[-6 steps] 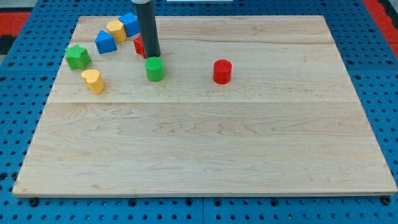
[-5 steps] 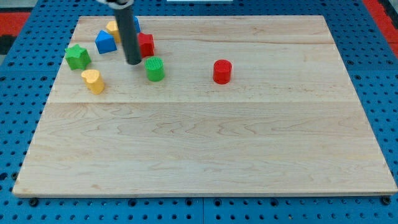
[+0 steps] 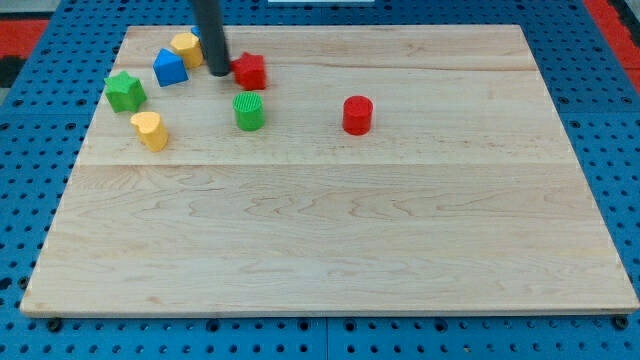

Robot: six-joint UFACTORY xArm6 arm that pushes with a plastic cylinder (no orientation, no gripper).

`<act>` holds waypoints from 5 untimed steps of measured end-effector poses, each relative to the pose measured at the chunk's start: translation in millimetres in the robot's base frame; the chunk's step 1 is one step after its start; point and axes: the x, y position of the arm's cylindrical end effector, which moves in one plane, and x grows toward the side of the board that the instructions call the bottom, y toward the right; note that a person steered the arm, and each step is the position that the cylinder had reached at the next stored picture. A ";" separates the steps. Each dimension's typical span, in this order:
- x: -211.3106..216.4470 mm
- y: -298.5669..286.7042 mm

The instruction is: Push the red star into the red circle

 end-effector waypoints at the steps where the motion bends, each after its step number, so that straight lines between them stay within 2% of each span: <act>1: -7.0 82.1; 2: -43.3 89.8; 4: 62.2 136.5; 5: 63.1 159.5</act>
